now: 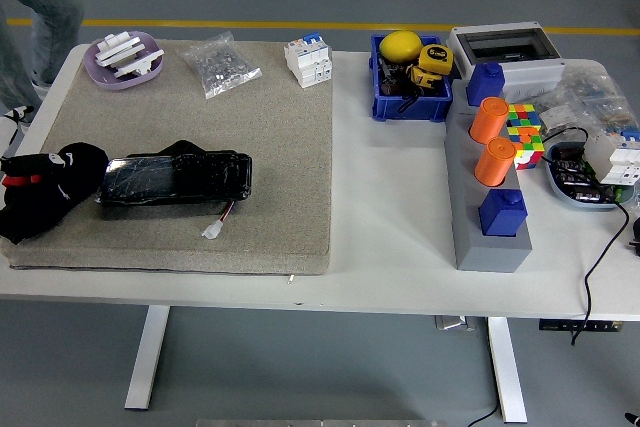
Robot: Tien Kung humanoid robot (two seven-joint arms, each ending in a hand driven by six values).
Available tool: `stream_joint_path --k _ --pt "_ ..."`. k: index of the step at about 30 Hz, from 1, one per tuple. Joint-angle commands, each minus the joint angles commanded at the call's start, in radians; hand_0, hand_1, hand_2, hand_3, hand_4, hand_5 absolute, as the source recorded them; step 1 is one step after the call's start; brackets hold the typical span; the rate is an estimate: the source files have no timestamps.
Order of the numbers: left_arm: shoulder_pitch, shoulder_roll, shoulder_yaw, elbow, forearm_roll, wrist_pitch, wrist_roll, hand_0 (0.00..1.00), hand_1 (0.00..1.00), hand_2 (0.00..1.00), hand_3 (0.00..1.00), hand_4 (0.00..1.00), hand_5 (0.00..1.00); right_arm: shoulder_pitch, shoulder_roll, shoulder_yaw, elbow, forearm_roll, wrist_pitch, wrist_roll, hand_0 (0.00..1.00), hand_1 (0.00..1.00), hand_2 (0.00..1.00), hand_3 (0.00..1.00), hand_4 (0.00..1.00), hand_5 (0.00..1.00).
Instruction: Pick the rag up,wipe the panel,place it on the desk
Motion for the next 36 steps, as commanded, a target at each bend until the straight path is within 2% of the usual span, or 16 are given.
stream_joint_path --k 10,11,14,16,17,22,23,28,29,34,35,36 --pt "-0.032 0.0 0.035 0.089 0.008 0.014 -0.017 0.998 0.998 0.998 0.986 0.998 0.572 0.003 -0.002 -0.005 0.002 0.002 -0.003 0.003 0.739 0.538 0.657 0.622 0.998 0.609" --pt "-0.033 0.0 0.037 0.093 0.006 0.014 -0.018 0.964 0.983 0.996 0.956 0.998 0.567 0.003 -0.002 -0.005 0.002 0.002 -0.004 0.003 0.739 0.536 0.656 0.622 0.998 0.609" --pt "-0.035 0.001 0.048 0.112 -0.003 0.014 -0.02 0.964 0.983 0.996 0.956 0.998 0.567 0.002 -0.003 -0.005 0.001 0.003 -0.005 0.004 0.739 0.536 0.656 0.622 0.998 0.609" --pt "-0.035 -0.001 0.051 0.117 -0.007 0.013 -0.02 0.964 0.983 0.996 0.956 0.998 0.567 0.003 -0.004 -0.005 0.001 0.002 -0.006 0.004 0.739 0.536 0.656 0.622 0.998 0.609" --pt "-0.035 -0.002 0.055 0.118 -0.011 0.014 -0.022 0.886 0.954 0.966 0.927 0.998 0.538 0.003 -0.004 -0.005 0.001 0.002 -0.006 0.005 0.739 0.534 0.657 0.621 0.998 0.608" --pt "-0.039 -0.008 0.077 0.122 -0.017 0.021 -0.03 0.886 0.954 0.966 0.927 0.998 0.538 0.005 -0.004 -0.004 0.002 0.0 -0.008 0.005 0.739 0.534 0.657 0.621 0.998 0.608" --pt "-0.042 -0.009 0.084 0.129 -0.021 0.022 -0.03 0.705 0.873 0.904 0.887 0.998 0.444 0.006 -0.005 -0.005 0.002 0.001 -0.009 0.005 0.739 0.534 0.656 0.621 0.998 0.606" --pt "-0.047 -0.011 0.099 0.148 -0.026 0.028 -0.031 0.705 0.873 0.904 0.887 0.998 0.444 0.005 -0.006 -0.009 0.002 0.003 -0.008 0.005 0.739 0.534 0.656 0.621 0.998 0.606" --pt "-0.048 -0.011 0.101 0.152 -0.026 0.029 -0.032 0.517 0.773 0.85 0.854 0.994 0.378 0.005 -0.007 -0.009 0.002 0.003 -0.008 0.005 0.739 0.534 0.656 0.62 0.998 0.605" --pt "-0.054 -0.013 0.108 0.175 -0.033 0.034 -0.037 0.517 0.773 0.85 0.854 0.994 0.378 0.004 -0.008 -0.01 0.001 0.004 -0.008 0.005 0.739 0.534 0.656 0.62 0.998 0.605" --pt "-0.055 -0.013 0.109 0.178 -0.036 0.036 -0.038 0.446 0.729 0.831 0.835 0.975 0.345 0.005 -0.008 -0.011 0.001 0.004 -0.008 0.005 0.739 0.534 0.656 0.62 0.998 0.605" --pt "-0.055 -0.014 0.11 0.178 -0.037 0.038 -0.039 0.446 0.729 0.831 0.835 0.975 0.345 0.005 -0.008 -0.011 0.002 0.004 -0.008 0.005 0.739 0.534 0.656 0.62 0.998 0.605"
